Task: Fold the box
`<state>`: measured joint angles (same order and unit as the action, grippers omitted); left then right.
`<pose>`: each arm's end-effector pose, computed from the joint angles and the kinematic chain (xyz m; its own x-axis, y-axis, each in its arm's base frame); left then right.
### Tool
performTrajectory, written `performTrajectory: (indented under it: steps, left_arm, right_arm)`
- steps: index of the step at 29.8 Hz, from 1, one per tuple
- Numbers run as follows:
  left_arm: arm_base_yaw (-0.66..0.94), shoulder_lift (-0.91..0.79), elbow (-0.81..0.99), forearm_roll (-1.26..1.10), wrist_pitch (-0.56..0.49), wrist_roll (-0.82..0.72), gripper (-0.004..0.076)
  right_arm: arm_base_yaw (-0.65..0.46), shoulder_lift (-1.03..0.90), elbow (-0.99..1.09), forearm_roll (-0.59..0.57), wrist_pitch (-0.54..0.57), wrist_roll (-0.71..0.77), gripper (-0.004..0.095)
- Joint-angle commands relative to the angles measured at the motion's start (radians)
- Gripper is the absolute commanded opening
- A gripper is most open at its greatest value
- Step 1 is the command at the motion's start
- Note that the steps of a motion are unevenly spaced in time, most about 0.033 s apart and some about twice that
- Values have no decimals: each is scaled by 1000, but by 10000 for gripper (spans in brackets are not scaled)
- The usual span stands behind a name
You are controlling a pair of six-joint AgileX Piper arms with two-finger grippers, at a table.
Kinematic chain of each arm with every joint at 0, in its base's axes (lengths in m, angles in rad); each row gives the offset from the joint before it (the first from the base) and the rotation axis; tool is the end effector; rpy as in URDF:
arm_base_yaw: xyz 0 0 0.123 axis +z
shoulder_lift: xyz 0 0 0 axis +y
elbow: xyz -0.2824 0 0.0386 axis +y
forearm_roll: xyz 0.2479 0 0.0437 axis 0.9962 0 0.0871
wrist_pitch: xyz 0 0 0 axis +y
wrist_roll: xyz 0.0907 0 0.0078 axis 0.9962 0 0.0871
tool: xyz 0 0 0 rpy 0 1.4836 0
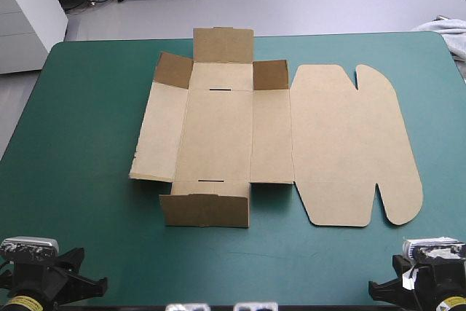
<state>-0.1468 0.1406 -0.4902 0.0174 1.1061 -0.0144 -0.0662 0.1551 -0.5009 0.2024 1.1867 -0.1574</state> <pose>0.0151 -0.0008 0.2702 -0.6146 0.0842 -0.7843 0.1301 0.9915 0.0045 0.0120 0.0162 0.2691 -0.6696 -0.0349 -0.7419 -0.1259 0.9898 0.0670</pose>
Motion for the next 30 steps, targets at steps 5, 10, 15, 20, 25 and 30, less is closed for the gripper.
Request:
performTrajectory:
  steps: [5,10,15,20,25,30]
  left_arm:
    - [-2,162,-171,-34,-13,-2,6]
    - [-2,348,-343,-66,-14,-2,6]
    - [-2,577,-523,-66,-21,0,6]
    - [-2,796,-654,-66,-87,0,6]
    - [-2,1015,-745,-109,-141,0,6]
    - [-2,1193,-807,-150,-195,3,6]
  right_arm:
    - [2,13,-21,4,-52,-9,-19]
    - [2,13,-21,4,-52,-9,-19]
    - [2,13,-21,4,-52,-9,-19]
    - [2,13,-21,4,-52,-9,-19]
    - [2,13,-21,4,-50,-9,-19]
    - [2,13,-21,2,-50,-9,-19]
